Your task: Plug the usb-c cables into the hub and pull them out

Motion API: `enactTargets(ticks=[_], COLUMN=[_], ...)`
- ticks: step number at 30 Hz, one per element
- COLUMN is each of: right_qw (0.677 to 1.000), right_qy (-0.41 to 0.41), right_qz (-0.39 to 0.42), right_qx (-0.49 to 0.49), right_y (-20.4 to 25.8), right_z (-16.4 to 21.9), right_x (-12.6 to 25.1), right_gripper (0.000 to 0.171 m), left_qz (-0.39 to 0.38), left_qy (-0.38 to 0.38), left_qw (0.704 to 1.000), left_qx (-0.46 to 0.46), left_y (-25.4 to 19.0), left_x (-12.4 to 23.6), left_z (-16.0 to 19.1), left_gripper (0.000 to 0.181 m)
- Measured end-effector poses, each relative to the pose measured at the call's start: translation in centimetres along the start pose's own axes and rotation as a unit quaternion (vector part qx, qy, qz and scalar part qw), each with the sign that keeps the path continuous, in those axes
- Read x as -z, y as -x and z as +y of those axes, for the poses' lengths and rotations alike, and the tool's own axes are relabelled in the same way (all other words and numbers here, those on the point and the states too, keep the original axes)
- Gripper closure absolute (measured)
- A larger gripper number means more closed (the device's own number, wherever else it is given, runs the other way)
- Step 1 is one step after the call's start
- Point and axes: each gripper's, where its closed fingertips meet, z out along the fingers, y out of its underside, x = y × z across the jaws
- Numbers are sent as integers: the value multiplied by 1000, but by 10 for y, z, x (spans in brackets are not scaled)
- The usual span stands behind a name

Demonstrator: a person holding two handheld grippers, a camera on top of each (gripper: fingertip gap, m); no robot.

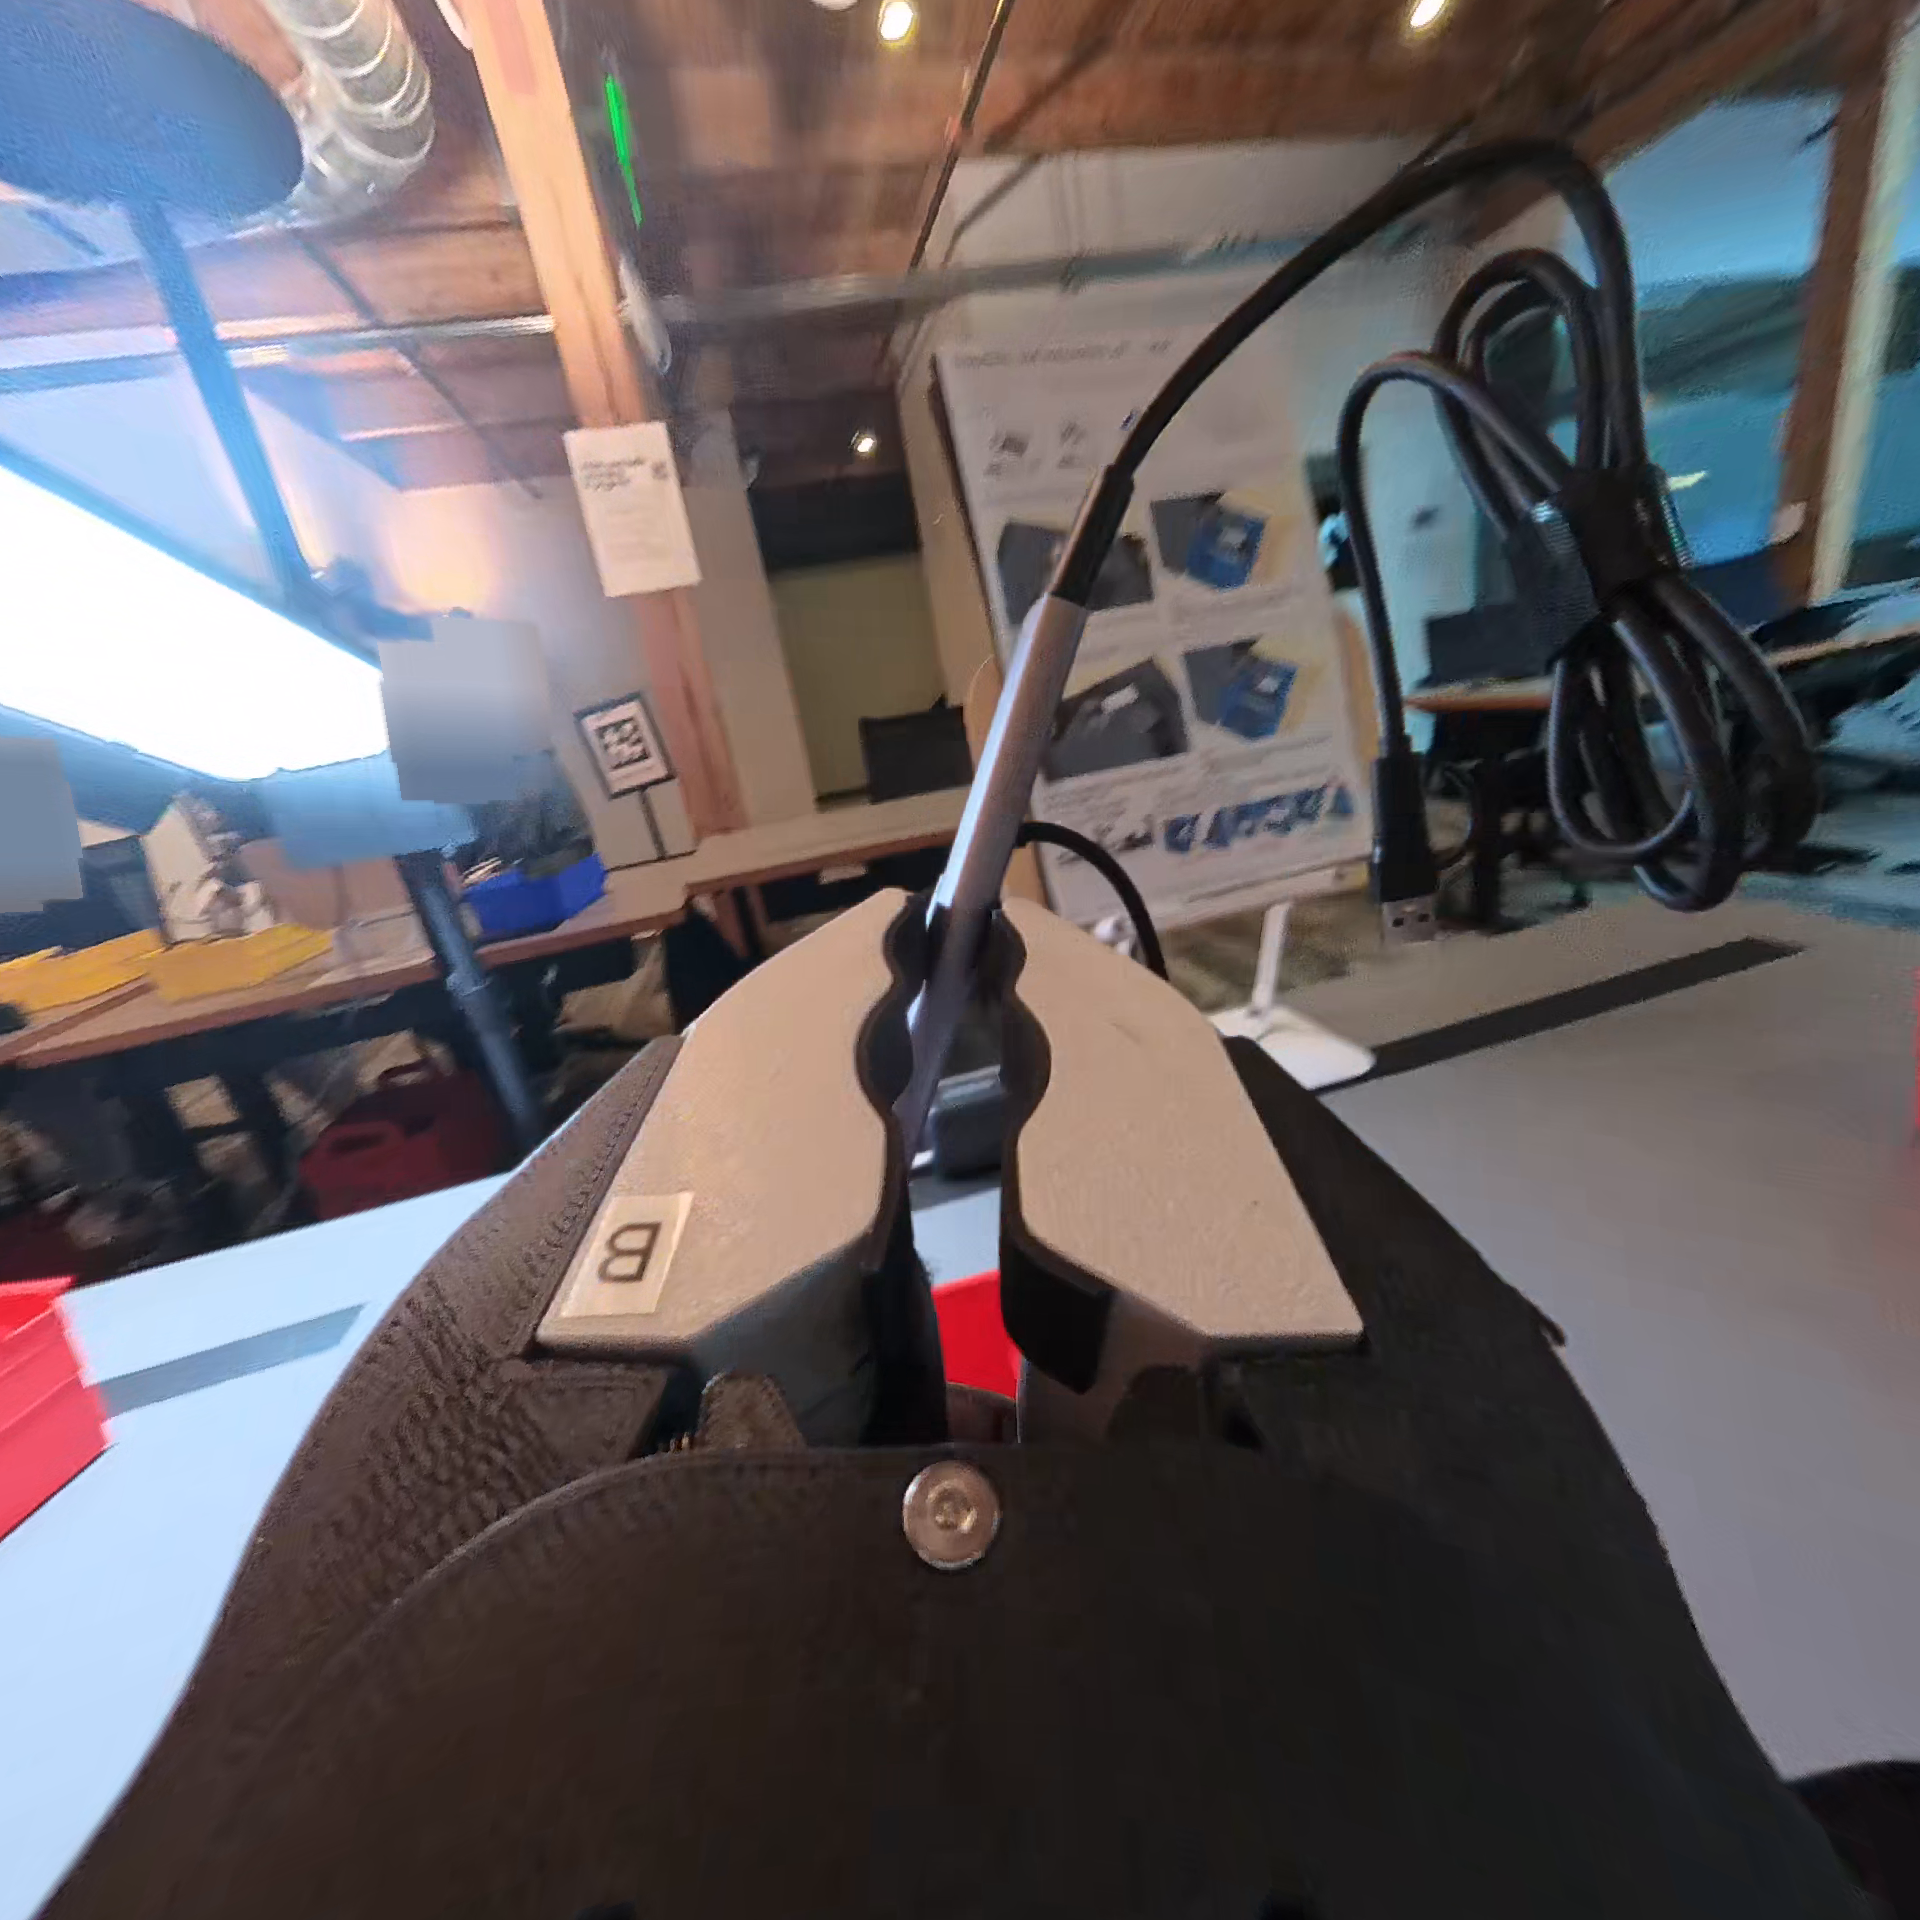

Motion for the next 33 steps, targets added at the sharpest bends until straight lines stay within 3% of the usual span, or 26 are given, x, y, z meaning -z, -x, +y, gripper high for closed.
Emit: enactTargets(ticks=[14,21,26,33], right_qw=[1000,1000,994,969], right_qy=[-12,-22,-87,-164], right_qz=[5,12,47,38], right_qx=[-7,-11,-44,-182], right_y=[-4,-8,-25,-48], right_z=[-5,-10,-33,-49], right_x=[2,4,16,33], right_gripper=[37,41,62,121], left_qz=[64,130,218,348], left_qy=[-134,-156,-138,-36], left_qw=[989,979,960,880], left_qx=[7,16,111,321], left_y=[-39,-73,-122,-205], left_x=[-33,-54,-58,-53], left_z=[-121,-167,-135,-18], left_gripper=[169,170,170,170])
